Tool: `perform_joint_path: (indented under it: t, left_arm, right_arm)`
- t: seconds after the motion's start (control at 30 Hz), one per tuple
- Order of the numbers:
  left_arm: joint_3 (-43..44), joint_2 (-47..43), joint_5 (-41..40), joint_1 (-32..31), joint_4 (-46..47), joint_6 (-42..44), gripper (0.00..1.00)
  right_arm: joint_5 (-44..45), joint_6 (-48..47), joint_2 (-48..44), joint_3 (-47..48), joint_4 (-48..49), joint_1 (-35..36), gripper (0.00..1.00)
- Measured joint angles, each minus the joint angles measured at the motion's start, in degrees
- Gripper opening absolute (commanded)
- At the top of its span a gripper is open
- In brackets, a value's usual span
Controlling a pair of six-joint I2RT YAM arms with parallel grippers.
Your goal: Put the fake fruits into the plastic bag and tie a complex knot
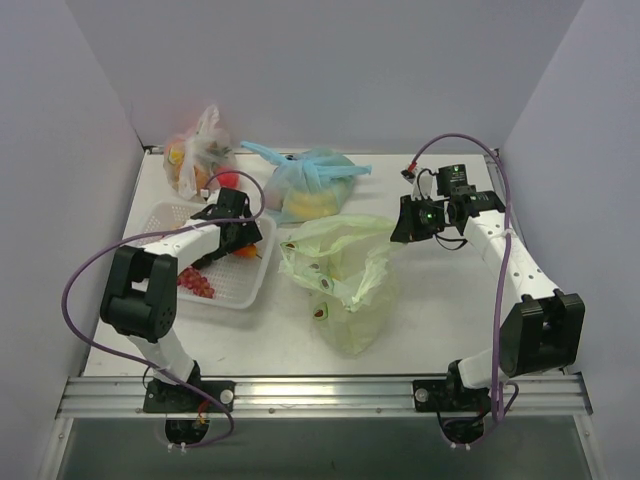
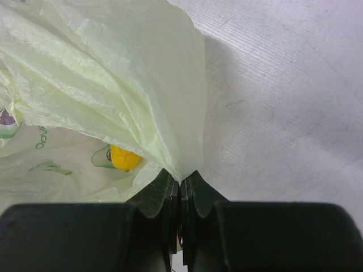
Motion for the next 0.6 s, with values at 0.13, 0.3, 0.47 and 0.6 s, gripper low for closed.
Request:
perform_joint_path:
  t: [0.13,0.3,0.47,0.6]
  left_arm:
    - [-0.98,0.63,0.83,0.79,0.79,0.33,0.90]
    - [-2.29,-0.85,4.11,0.94,0.55,2.67,0.67]
    - [-3.21,-10.34,5.95,0.63,-0.35,7.06,0.37]
    - [-2.05,-17.46,6.99,0.63,-0.63,11.26,0.15]
  right_arm:
    - [-0.13,0.00,0.00,-0.50,0.02,0.00,0.00]
    - [-0.44,0.02,0.00,-0.81,0.11,0.00,0.00]
    - [-0.85,0.09,-0.26,-1.90,0.24,0.00,0.00]
    - [-1.22,0.11,-0.72,-2.27,0.24,0.00,0.00]
